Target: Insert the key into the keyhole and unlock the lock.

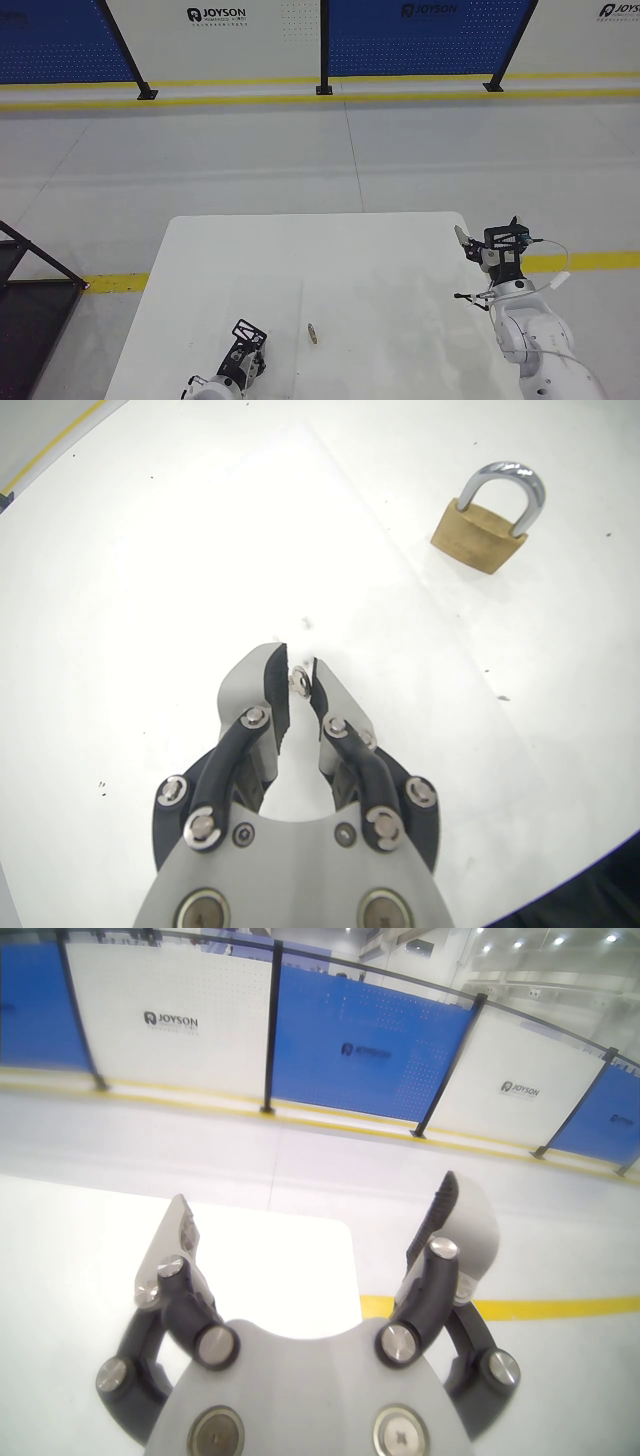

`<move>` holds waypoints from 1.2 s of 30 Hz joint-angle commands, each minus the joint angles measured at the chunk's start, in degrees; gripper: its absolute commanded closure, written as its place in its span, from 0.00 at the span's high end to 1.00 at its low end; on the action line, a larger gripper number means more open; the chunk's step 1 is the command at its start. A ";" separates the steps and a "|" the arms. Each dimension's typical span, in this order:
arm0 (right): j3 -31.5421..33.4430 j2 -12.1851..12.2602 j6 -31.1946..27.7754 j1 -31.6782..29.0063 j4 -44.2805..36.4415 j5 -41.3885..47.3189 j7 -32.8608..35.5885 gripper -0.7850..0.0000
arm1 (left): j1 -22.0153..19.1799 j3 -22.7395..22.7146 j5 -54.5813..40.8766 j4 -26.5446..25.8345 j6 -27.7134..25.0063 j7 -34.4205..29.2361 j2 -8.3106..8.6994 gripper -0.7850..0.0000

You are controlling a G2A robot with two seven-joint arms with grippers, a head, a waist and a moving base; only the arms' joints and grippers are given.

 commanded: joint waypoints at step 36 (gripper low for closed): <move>0.00 0.00 0.00 0.00 0.00 0.00 0.00 1.00 | 13.47 -10.51 -5.60 -8.49 -11.63 35.06 2.12 0.00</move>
